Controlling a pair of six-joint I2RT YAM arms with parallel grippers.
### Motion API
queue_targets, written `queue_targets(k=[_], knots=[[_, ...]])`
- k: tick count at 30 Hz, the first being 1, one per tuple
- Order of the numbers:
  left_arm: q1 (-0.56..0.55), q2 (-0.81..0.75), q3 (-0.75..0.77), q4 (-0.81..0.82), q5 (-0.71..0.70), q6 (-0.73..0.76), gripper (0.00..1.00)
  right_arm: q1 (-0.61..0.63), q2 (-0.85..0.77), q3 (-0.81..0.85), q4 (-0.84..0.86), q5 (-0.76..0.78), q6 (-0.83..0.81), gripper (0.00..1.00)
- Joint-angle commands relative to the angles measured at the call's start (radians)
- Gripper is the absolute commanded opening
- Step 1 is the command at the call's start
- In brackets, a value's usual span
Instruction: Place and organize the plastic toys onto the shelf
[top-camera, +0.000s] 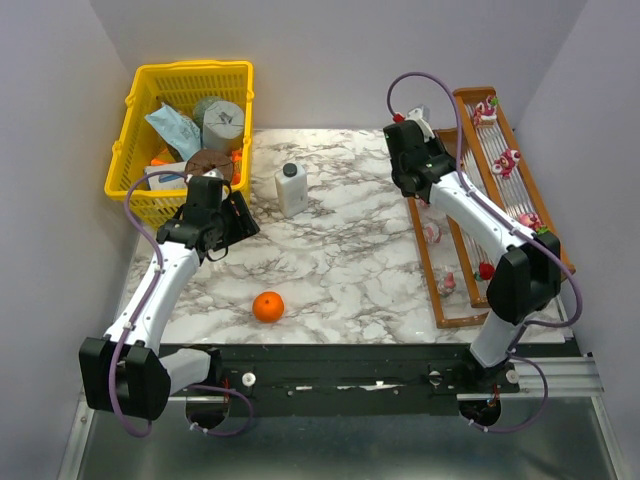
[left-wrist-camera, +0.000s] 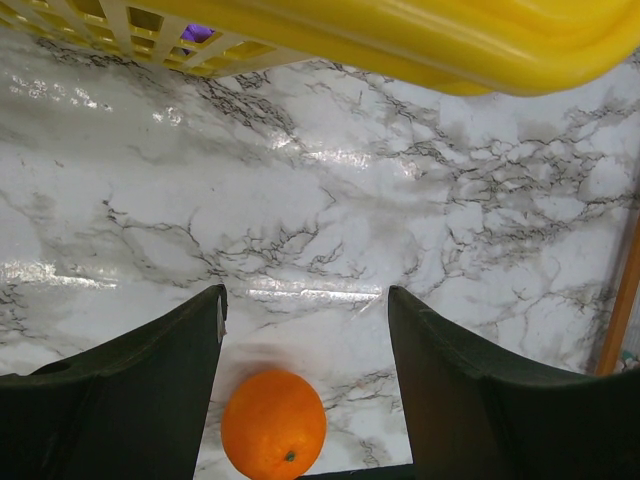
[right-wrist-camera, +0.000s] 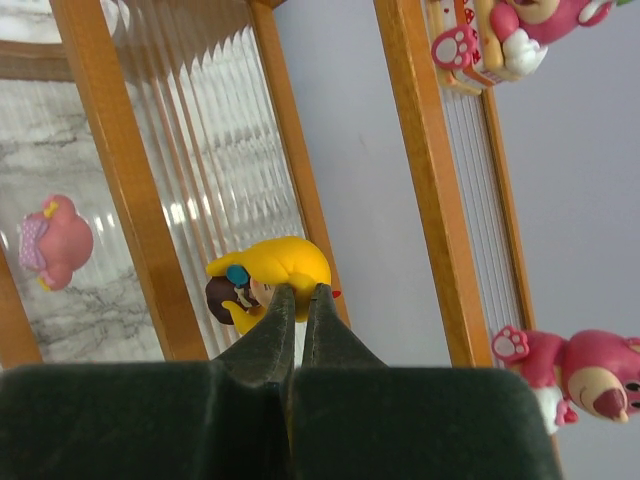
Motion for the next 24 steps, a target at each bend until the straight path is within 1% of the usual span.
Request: queue_targets(k=[1, 10, 18, 24], knots=[[0.007, 0.009, 0.025, -0.003, 0.012, 0.009, 0.74, -0.03, 0.053, 0.058, 0.1, 0.029, -0.037, 0.01], [0.007, 0.003, 0.034, -0.014, 0.006, 0.012, 0.74, -0.072, 0.116, 0.037, 0.18, -0.008, -0.063, 0.01], [0.007, 0.009, 0.037, -0.014, 0.007, 0.012, 0.75, -0.084, 0.125, -0.02, 0.281, -0.005, -0.08, 0.01], [0.007, 0.009, 0.037, -0.012, 0.009, 0.015, 0.78, -0.085, 0.137, -0.064, 0.347, 0.015, -0.125, 0.01]])
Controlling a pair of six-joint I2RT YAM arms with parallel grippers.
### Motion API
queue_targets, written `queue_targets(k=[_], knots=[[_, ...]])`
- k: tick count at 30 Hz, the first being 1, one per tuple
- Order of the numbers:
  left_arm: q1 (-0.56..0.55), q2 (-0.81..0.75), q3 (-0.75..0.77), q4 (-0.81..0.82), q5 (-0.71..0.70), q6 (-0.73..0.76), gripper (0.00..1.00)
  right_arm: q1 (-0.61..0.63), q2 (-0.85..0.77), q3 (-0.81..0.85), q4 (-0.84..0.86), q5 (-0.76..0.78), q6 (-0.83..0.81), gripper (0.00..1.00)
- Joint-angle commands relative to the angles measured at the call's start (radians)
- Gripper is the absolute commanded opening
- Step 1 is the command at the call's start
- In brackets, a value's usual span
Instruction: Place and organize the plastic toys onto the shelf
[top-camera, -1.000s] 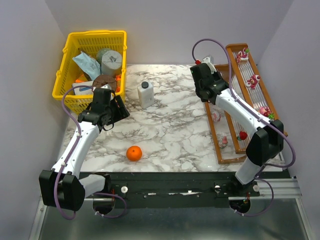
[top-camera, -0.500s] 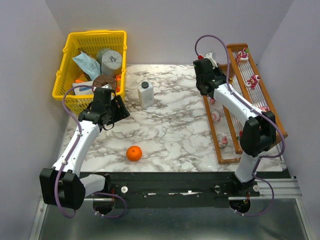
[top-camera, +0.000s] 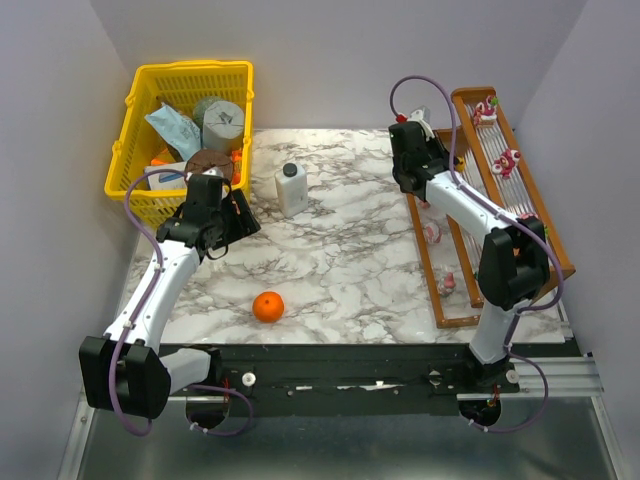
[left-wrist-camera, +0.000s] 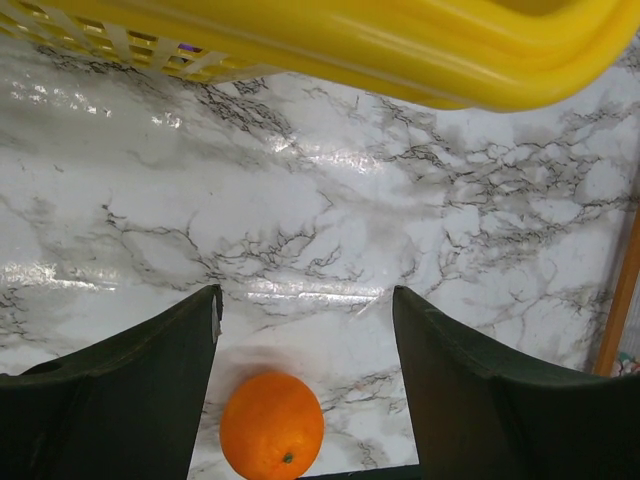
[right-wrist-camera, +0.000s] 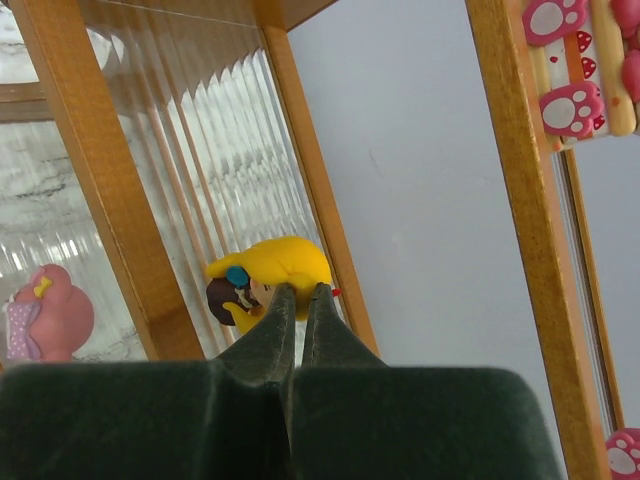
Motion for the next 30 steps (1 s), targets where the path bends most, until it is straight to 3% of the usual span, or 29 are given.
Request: queue_targets(k=[1, 14, 30], knots=[[0.007, 0.001, 0.027, -0.01, 0.009, 0.016, 0.79, -0.005, 0.022, -0.028, 0.087, 0.023, -0.026, 0.02], [0.007, -0.001, 0.025, -0.009, 0.007, 0.019, 0.8, -0.007, 0.022, -0.062, 0.125, 0.06, 0.006, 0.16], [0.007, -0.004, 0.022, -0.009, 0.009, 0.022, 0.8, -0.007, -0.026, -0.091, 0.128, 0.085, 0.113, 0.26]])
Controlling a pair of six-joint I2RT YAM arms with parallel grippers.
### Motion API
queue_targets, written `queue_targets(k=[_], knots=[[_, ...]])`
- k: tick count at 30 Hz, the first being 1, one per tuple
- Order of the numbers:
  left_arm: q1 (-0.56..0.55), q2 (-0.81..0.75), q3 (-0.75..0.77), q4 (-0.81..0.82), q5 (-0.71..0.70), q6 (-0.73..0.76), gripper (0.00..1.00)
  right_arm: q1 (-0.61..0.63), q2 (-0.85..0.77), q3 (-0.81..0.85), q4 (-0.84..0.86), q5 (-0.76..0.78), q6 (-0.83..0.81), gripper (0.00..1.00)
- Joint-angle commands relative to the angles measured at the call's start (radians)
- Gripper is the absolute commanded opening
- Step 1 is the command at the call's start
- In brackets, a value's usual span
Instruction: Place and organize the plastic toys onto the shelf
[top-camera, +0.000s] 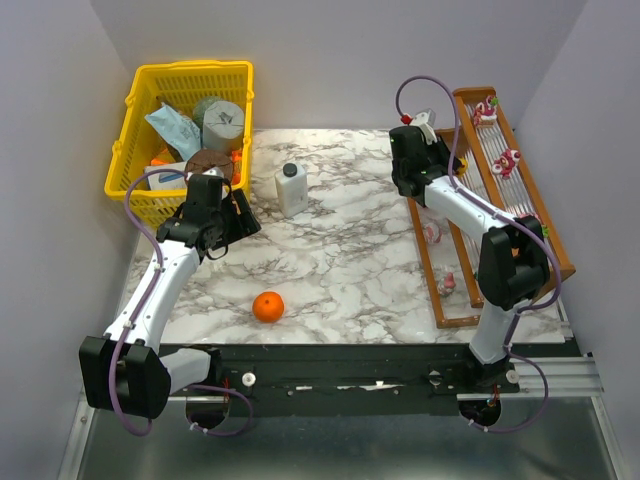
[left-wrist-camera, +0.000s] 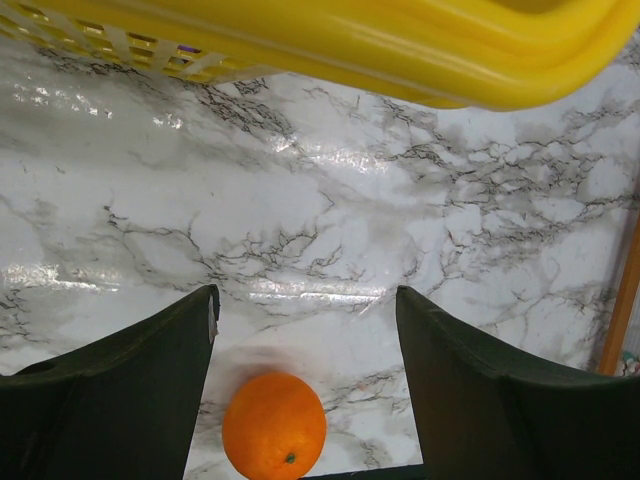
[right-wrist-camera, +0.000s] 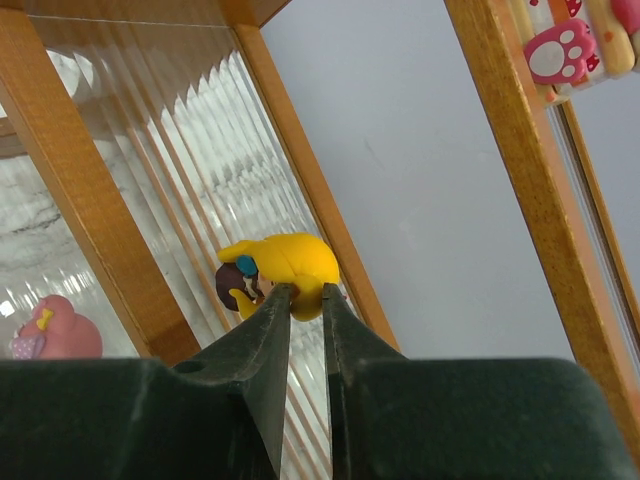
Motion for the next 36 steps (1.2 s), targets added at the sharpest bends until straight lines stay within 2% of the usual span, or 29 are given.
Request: queue_targets(k=[1, 10, 15, 23, 25, 29, 36], knots=[[0.007, -0.006, 0.021, -0.009, 0.009, 0.014, 0.8, -0.006, -0.029, -0.024, -0.003, 0.01, 0.069, 0.26], [0.007, -0.012, 0.018, -0.007, 0.011, 0.014, 0.8, -0.007, -0.029, 0.001, -0.002, 0.014, 0.053, 0.29], [0.007, -0.015, 0.016, -0.007, 0.012, 0.016, 0.8, -0.009, -0.03, 0.01, -0.003, 0.002, 0.04, 0.4], [0.007, -0.012, 0.022, -0.007, 0.015, 0.016, 0.8, -0.009, -0.045, 0.021, -0.003, -0.006, 0.035, 0.42], [0.007, -0.014, 0.022, -0.007, 0.015, 0.016, 0.8, -0.01, -0.049, 0.016, -0.002, -0.024, 0.033, 0.45], [0.007, -0.015, 0.022, -0.007, 0.012, 0.014, 0.8, -0.009, -0.088, -0.015, -0.01, -0.102, 0.038, 0.59], [0.007, -0.017, 0.022, -0.004, 0.024, 0.007, 0.8, -0.009, -0.169, -0.045, -0.036, -0.189, 0.05, 0.66]])
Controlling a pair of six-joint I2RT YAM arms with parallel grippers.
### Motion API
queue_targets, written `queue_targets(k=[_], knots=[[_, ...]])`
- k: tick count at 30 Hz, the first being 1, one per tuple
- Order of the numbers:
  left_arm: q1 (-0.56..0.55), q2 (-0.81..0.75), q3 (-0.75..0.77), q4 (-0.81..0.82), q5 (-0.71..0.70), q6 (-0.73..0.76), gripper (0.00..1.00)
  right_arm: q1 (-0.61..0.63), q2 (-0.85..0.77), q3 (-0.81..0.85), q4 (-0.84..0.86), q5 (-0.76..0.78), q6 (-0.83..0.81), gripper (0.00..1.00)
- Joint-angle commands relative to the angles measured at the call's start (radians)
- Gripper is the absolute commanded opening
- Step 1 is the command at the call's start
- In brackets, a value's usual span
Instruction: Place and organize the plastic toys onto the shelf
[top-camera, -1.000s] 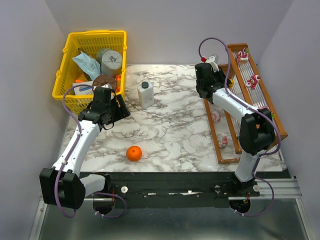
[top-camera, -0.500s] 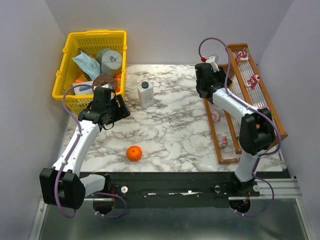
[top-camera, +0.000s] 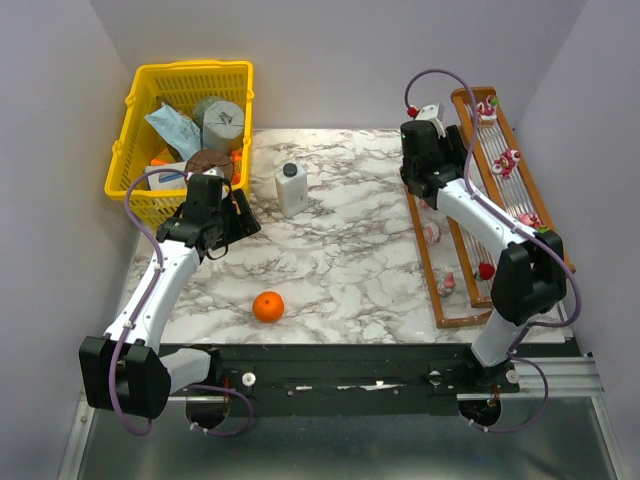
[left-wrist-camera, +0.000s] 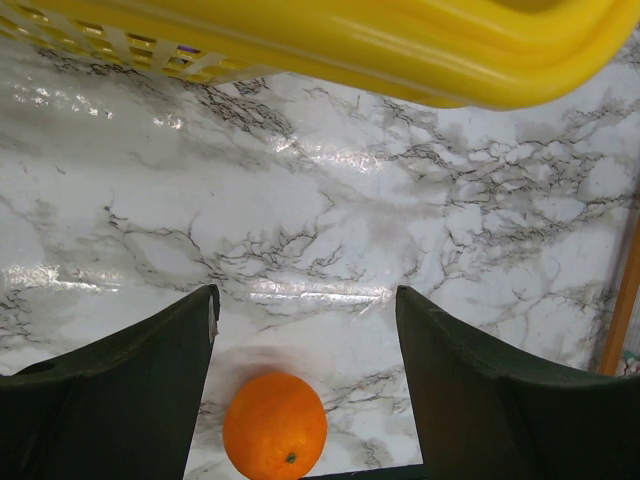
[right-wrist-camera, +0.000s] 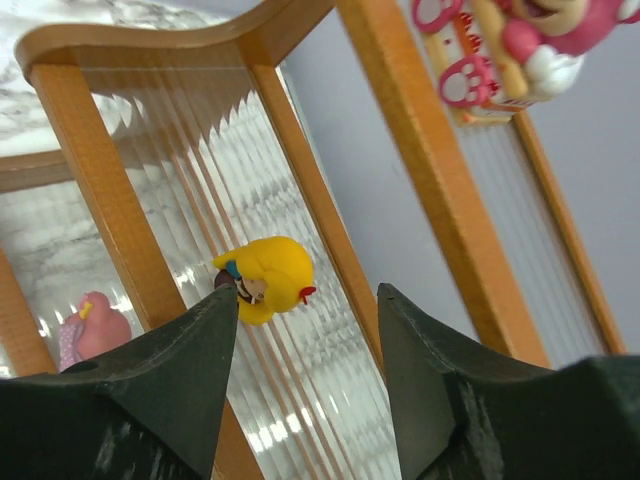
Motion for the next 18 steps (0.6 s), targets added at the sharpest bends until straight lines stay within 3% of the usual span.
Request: queue_targets(k=[1, 6, 12, 18], knots=[[0.007, -0.017, 0.022, -0.004, 0.028, 0.004, 0.8, -0.008, -0.073, -0.023, -0.034, -0.112, 0.027, 0.66], [0.005, -0.026, 0.022, -0.001, 0.044, 0.005, 0.83, -0.008, -0.145, -0.03, -0.157, -0.277, 0.102, 0.67], [0.007, -0.037, 0.016, 0.01, 0.071, 0.01, 0.98, 0.001, -0.271, -0.078, -0.252, -0.546, 0.178, 0.67], [0.001, -0.055, -0.001, 0.054, 0.174, 0.015, 0.99, 0.006, -0.386, -0.061, -0.364, -0.875, 0.234, 0.68]])
